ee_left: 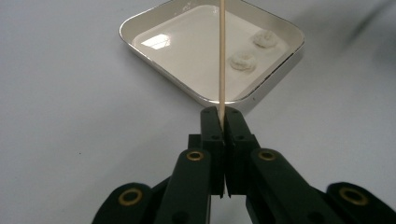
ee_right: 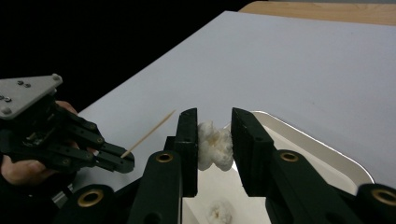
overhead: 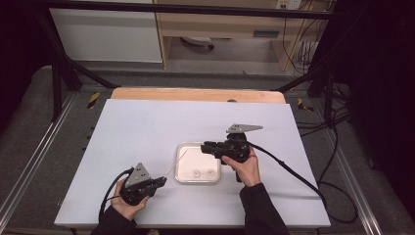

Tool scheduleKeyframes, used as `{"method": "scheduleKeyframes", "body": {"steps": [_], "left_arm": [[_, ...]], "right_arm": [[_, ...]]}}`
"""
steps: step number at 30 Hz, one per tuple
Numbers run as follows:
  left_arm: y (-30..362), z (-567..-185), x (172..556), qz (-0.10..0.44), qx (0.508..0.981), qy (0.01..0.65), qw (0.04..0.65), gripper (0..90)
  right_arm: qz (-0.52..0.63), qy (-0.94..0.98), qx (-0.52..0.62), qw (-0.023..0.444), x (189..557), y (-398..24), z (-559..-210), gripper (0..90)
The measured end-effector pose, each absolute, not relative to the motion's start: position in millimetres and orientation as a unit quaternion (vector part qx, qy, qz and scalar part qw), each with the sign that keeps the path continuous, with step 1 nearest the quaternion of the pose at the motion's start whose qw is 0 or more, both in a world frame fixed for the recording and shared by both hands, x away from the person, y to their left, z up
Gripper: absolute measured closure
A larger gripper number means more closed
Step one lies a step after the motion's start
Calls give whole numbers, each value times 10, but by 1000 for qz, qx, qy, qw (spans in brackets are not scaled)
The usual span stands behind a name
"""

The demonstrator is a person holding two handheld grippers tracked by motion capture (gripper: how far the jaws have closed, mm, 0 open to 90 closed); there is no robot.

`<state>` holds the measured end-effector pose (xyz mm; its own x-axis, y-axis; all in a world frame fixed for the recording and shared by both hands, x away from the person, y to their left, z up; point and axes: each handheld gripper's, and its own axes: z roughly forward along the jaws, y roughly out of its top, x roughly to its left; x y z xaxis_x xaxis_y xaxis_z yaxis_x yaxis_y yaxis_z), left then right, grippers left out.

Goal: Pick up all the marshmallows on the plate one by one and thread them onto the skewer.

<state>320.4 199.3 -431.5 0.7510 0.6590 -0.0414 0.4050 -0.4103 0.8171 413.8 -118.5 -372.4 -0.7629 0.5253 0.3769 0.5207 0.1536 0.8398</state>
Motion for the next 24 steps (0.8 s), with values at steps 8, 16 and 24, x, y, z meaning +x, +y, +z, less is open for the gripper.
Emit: {"method": "scheduleKeyframes", "body": {"steps": [8, 16, 24], "left_arm": [[1957, -4310, 3194, 146, 827, 316, 442, 884], [1918, -4313, 3189, 145, 828, 311, 443, 884], [1905, -4313, 3187, 146, 828, 309, 445, 884]], "right_arm": [[578, 739, 346, -22, 4145, -1169, -3706, 731], [591, 726, 350, -38, 4167, -1119, -3734, 733], [598, 718, 352, -56, 4192, -1076, -3784, 733]]}}
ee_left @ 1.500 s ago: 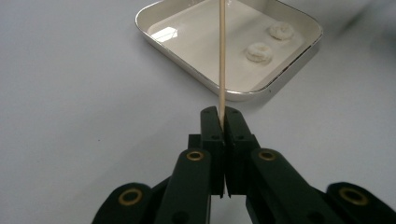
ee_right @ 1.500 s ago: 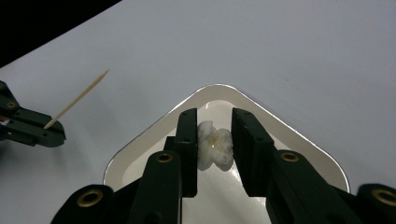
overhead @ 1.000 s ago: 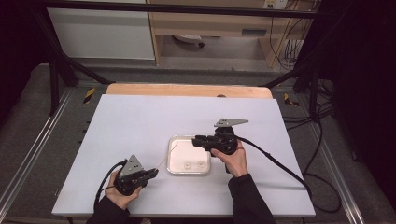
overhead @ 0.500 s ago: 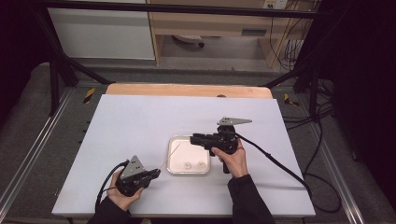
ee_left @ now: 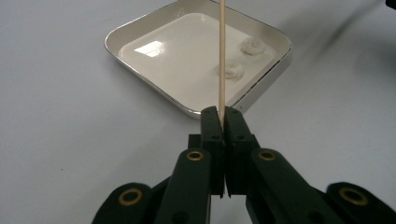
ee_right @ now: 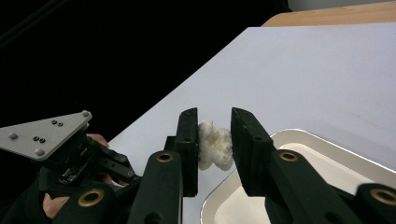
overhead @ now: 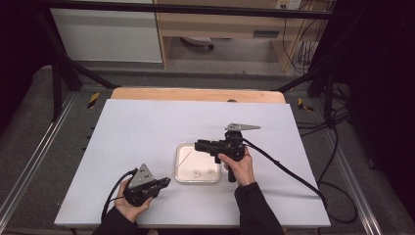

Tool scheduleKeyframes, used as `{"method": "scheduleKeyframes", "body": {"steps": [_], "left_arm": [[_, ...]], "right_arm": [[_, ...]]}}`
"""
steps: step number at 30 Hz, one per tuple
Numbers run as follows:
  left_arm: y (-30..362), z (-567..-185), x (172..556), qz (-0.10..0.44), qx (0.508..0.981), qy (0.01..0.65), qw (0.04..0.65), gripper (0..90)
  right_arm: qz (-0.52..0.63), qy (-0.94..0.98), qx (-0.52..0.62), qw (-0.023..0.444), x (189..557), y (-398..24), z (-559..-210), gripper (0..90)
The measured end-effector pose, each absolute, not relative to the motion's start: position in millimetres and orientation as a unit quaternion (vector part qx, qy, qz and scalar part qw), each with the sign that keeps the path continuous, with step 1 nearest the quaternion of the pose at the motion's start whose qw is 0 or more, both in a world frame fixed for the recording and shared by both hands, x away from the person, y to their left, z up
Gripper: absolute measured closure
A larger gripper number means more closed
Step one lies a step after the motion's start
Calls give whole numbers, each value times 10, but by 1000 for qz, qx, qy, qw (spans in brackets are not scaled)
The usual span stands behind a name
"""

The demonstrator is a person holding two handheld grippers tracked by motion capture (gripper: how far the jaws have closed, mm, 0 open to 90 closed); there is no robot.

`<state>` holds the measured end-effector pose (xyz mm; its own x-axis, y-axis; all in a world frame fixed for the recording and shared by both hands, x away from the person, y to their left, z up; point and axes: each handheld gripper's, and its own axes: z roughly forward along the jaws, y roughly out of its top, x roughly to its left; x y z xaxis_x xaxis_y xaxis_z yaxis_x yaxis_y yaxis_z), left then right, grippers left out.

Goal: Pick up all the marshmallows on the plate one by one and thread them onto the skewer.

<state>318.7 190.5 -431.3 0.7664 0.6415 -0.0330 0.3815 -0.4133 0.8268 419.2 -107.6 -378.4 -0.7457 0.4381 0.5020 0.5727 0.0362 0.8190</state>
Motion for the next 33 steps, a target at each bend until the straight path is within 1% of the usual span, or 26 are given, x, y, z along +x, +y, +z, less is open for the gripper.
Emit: {"method": "scheduleKeyframes", "body": {"steps": [19, 33], "left_arm": [[1860, -4319, 3178, 146, 831, 301, 444, 884], [1847, -4351, 3175, 144, 832, 303, 443, 885]], "right_arm": [[-597, -717, -350, 81, 4181, -1008, -3875, 741], [-598, -716, -349, 92, 4134, -960, -3940, 757]]}}
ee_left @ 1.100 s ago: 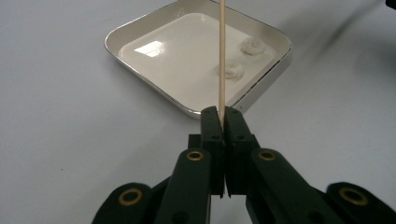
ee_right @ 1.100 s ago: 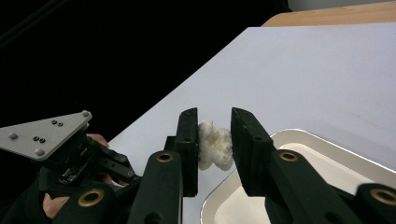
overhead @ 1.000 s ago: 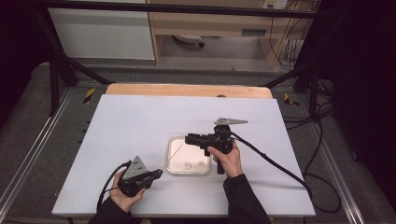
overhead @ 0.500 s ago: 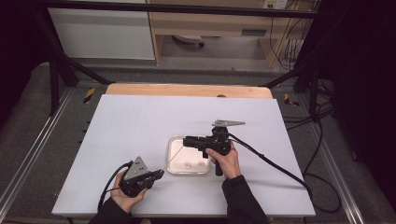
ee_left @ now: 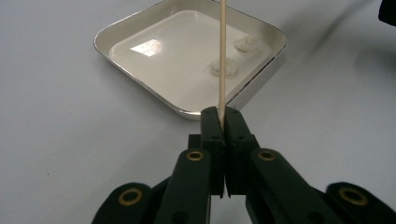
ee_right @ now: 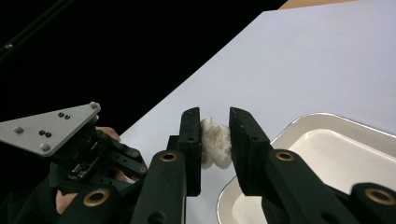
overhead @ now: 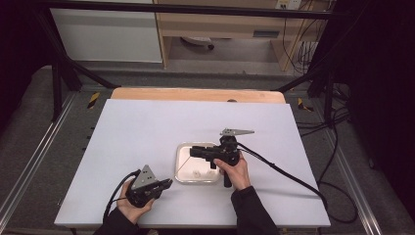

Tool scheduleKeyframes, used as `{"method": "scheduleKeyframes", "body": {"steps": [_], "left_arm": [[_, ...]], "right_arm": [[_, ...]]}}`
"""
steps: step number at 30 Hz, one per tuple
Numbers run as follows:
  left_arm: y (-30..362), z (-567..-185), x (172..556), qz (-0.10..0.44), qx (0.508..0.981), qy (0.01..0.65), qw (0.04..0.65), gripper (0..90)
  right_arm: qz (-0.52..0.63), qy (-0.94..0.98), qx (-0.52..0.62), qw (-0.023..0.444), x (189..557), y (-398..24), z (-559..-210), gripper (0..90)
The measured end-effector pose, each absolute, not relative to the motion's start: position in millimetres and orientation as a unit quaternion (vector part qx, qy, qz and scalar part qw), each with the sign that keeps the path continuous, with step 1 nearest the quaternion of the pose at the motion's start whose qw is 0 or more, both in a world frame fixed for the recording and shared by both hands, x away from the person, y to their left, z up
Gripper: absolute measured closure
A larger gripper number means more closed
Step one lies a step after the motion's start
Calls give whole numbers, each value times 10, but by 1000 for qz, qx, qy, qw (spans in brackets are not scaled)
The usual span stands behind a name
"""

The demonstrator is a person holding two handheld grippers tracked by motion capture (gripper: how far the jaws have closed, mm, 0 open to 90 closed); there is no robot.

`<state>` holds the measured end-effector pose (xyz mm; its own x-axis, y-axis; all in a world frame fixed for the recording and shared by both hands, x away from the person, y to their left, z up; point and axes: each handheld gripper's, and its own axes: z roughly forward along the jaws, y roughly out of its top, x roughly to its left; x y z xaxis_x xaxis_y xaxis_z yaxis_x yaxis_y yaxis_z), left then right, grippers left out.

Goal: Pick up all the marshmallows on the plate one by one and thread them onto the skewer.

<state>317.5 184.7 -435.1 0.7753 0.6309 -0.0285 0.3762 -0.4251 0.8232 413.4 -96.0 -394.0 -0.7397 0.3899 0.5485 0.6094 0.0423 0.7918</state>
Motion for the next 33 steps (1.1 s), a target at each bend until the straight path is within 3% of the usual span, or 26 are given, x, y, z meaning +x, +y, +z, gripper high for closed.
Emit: {"method": "scheduleKeyframes", "body": {"steps": [33], "left_arm": [[1778, -4395, 3143, 150, 827, 310, 443, 887]], "right_arm": [[-605, -717, -338, 73, 3957, -876, -4033, 774]]}}
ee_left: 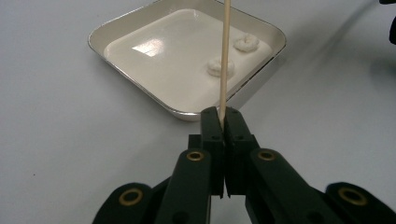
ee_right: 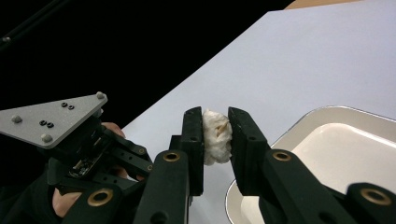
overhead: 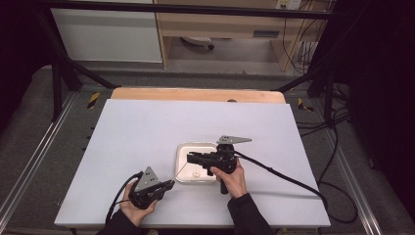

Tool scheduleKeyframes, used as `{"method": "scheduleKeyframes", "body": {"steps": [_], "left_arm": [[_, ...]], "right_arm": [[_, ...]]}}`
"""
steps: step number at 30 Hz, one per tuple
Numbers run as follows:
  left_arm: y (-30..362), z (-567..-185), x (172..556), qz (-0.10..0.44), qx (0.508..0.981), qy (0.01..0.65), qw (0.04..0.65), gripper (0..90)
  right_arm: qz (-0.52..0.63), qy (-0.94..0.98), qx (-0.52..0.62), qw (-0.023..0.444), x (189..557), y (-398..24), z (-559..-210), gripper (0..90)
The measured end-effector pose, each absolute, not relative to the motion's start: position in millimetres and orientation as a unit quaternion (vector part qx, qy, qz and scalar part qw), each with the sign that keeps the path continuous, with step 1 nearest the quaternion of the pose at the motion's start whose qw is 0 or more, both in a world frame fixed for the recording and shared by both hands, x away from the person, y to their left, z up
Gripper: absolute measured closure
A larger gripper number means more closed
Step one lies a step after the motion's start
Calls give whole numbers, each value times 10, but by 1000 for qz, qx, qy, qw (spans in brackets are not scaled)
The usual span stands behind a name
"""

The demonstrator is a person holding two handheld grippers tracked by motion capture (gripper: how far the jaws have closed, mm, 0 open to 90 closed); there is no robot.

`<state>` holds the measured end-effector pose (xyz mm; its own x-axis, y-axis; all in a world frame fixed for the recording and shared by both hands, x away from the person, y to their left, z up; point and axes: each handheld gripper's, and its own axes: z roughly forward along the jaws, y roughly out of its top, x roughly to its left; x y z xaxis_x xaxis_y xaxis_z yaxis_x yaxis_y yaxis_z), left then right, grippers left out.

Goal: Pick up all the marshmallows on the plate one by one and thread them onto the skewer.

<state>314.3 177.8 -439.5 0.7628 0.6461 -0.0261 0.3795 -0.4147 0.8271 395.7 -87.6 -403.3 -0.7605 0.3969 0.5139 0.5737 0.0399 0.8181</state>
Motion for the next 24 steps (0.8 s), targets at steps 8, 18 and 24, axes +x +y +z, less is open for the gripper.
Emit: {"method": "scheduleKeyframes", "body": {"steps": [8, 18, 24], "left_arm": [[1770, -4397, 3136, 150, 827, 309, 444, 887], [1703, -4351, 3121, 159, 825, 307, 447, 887], [1678, -4394, 3149, 150, 824, 314, 447, 886]], "right_arm": [[-604, -719, -337, 73, 3930, -866, -4046, 776], [-588, -730, -335, 95, 3884, -787, -4178, 775], [-589, -731, -334, 83, 3846, -742, -4265, 774]]}}
